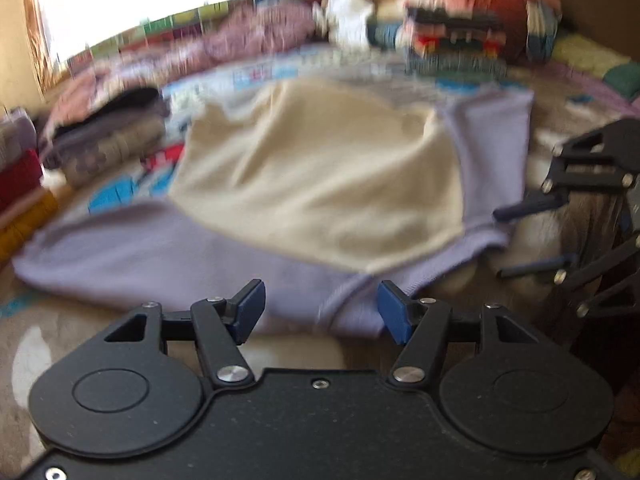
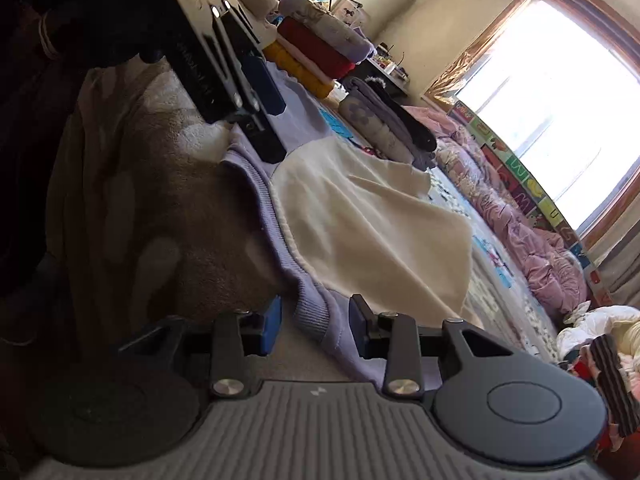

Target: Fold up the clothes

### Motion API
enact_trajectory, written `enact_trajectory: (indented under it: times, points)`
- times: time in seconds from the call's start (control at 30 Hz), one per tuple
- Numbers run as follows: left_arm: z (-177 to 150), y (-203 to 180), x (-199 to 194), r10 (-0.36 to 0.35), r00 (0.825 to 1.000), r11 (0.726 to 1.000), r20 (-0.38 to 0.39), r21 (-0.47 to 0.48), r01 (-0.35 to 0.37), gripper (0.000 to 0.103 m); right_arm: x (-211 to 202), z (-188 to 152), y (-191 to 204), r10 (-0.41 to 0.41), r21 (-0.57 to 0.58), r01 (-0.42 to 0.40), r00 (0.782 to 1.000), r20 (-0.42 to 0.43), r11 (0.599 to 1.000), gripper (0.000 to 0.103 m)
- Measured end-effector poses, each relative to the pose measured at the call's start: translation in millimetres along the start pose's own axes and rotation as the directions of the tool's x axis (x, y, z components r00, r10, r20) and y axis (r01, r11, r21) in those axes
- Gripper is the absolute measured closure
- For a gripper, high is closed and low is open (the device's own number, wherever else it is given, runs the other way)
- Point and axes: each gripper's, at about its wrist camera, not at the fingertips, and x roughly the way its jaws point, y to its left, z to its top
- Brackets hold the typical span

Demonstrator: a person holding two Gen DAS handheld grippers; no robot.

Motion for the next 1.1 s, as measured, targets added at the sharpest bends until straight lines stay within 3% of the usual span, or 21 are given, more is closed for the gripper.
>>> enact_trajectory:
  times: [0.2, 0.3, 0.4, 0.5, 0.57, 0.7, 0.83, 0.97, 1.03, 1.1]
  points:
    - [-2.0, 1.6, -1.0, -0.009, 0.998, 1.000, -0.054, -0.016, 0.008, 0.040, -3.6, -5.0, -3.2, 0.089, 0.057, -0.088, 0.996, -0.023, 0.995, 0.065]
    - [3.9, 1.0, -6.3, -0.001, 0.998, 1.000, -0.070, -0.025, -0.001, 0.038, -15.7, -6.2, -11.8, 0.095, 0.104, -0.097, 0.995, 0.028, 0.990, 0.065]
    - [14.7, 2.4, -11.8, 0.005, 0.997, 0.998, -0.074, -0.056, -0.010, 0.030, -25.0, -9.9, -35.4, 0.073, 0.219, -0.092, 0.993, 0.095, 0.971, 0.061]
    - [34.2, 7.0, -14.1, -0.025, 0.998, 0.990, -0.059, -0.142, 0.016, 0.019, -27.0, -17.9, -73.8, 0.030, 0.412, -0.094, 0.987, 0.157, 0.907, 0.060]
    - [48.1, 13.2, -14.1, -0.065, 0.997, 0.971, -0.043, -0.234, 0.054, 0.015, -25.4, -26.1, -99.8, -0.003, 0.535, -0.098, 0.983, 0.184, 0.839, 0.060]
    - [79.5, 21.8, -12.1, -0.114, 0.993, 0.912, 0.015, -0.395, 0.111, 0.002, -17.6, -44.7, -145.4, -0.064, 0.719, -0.131, 0.969, 0.238, 0.682, 0.060]
    - [113.2, 35.2, -1.5, -0.151, 0.987, 0.838, 0.056, -0.523, 0.158, 0.001, 8.6, -57.9, -185.4, -0.133, 0.829, -0.118, 0.965, 0.226, 0.547, 0.060]
    - [143.6, 58.8, 17.4, -0.052, 0.995, 0.800, 0.087, -0.592, 0.094, 0.001, 44.7, -63.9, -217.2, -0.159, 0.879, -0.088, 0.970, 0.182, 0.469, 0.060]
    - [155.5, 71.4, 26.2, 0.021, 0.993, 0.778, 0.117, -0.626, 0.057, 0.001, 63.8, -62.3, -230.9, -0.150, 0.888, -0.062, 0.978, 0.145, 0.456, 0.060]
    - [164.0, 81.3, 36.0, 0.073, 0.987, 0.777, 0.141, -0.629, 0.032, 0.002, 83.9, -59.8, -245.3, -0.135, 0.892, -0.044, 0.984, 0.117, 0.450, 0.060]
